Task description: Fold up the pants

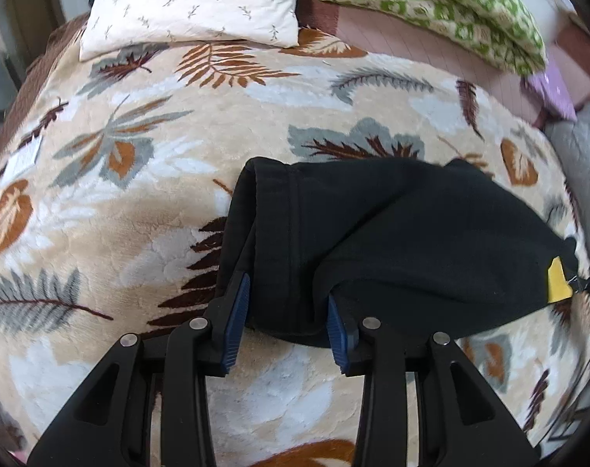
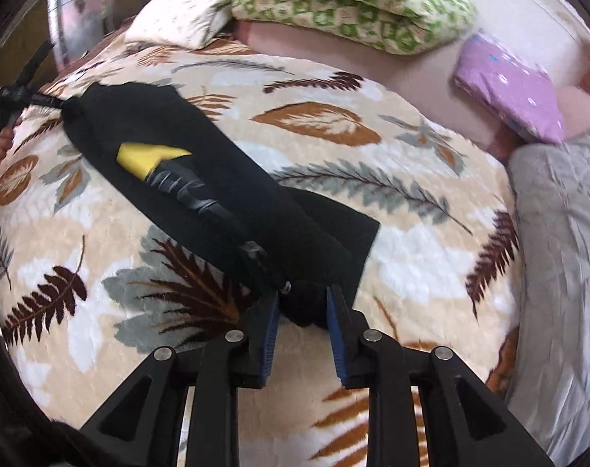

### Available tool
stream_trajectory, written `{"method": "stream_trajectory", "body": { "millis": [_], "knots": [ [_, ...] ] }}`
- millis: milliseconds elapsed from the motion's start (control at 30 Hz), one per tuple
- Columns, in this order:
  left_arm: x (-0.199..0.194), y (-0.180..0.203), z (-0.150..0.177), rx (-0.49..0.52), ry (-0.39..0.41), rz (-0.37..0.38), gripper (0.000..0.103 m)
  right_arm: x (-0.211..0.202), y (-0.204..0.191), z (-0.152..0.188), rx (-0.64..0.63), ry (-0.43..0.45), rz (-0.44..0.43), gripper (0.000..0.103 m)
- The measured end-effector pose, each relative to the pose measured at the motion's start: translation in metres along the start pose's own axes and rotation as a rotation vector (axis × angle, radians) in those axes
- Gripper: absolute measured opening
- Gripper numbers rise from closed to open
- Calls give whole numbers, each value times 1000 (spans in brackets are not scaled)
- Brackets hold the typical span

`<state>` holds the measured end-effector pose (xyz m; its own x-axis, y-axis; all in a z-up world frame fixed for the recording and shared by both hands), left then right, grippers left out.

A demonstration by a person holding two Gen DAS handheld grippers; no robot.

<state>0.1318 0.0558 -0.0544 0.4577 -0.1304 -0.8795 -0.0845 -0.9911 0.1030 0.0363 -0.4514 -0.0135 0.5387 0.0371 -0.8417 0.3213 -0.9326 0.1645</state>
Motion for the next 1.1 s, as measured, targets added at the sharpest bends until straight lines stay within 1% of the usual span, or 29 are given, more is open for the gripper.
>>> {"method": "stream_trajectory", "body": {
  "millis": [67, 167, 267, 300, 367, 400, 433, 467, 500, 567, 600, 667, 700, 733, 767, 800, 833, 867, 933, 1033, 1100],
  "knots": [
    [-1, 2, 2, 24, -5, -16, 37, 0, 2, 2, 23, -12, 17, 25],
    [-5, 5, 6, 71, -14, -28, 37, -6, 9, 4, 100, -30, -12, 25],
    [-13, 7, 9, 117, -14, -37, 38, -20, 28, 12, 215, -18, -34, 26],
    [-15, 7, 10, 124, -15, -39, 39, -28, 39, 14, 288, 8, -50, 26],
    [-21, 5, 12, 132, -11, -34, 39, -35, 55, 14, 432, 52, -126, 34],
    [-25, 3, 12, 127, -9, -25, 39, -36, 59, 12, 478, 69, -149, 37],
    [-29, -1, 11, 117, -12, -11, 39, -34, 60, 9, 521, 83, -167, 41],
    [-31, -3, 11, 109, -13, -5, 39, -30, 60, 6, 550, 83, -191, 44],
    [-35, -5, 10, 98, -11, 4, 39, -20, 58, 1, 581, 62, -208, 44],
    [-41, -9, 5, 82, -3, 18, 39, -2, 52, -5, 598, 17, -204, 43],
    [-46, -10, 2, 83, 0, 28, 39, 8, 49, -9, 597, -5, -180, 43],
    [-55, -8, -6, 92, 21, 35, 39, 20, 47, -11, 613, -20, -171, 42],
    [-59, -8, -10, 96, 34, 30, 41, 24, 45, -11, 618, -24, -160, 42],
    [-60, -8, -13, 95, 42, 23, 52, 28, 44, -12, 612, -31, -141, 42],
    [-63, -10, -19, 85, 60, 7, 57, 31, 42, -13, 603, -37, -119, 43],
    [-63, -13, -23, 72, 77, -2, 61, 36, 41, -13, 599, -47, -111, 44],
    [-61, -17, -28, 60, 79, -10, 62, 41, 41, -14, 601, -63, -100, 43],
    [-59, -20, -31, 50, 72, -11, 62, 44, 41, -13, 608, -65, -104, 44],
    [-44, -25, -39, 27, 30, 2, 61, 50, 38, -12, 623, -74, -131, 44],
    [-22, -29, -48, 5, -5, -34, 61, 55, 33, -14, 604, -83, -131, 44],
    [-11, -32, -52, -17, -15, -34, 61, 56, 32, -15, 600, -79, -132, 44]
  ]
}}
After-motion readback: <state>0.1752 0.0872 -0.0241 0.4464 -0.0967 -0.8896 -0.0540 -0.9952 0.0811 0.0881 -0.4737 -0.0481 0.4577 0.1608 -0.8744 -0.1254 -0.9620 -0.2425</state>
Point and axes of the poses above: each gripper's, at about its wrist camera, not at the fingertips, and x roughly the way its jaws point, y to its right, z to its underside, the point moved 1 cm from there along x, roughly the way its jaws point, and after that the axes turned 3 degrees about z, right-handed, at the moved point
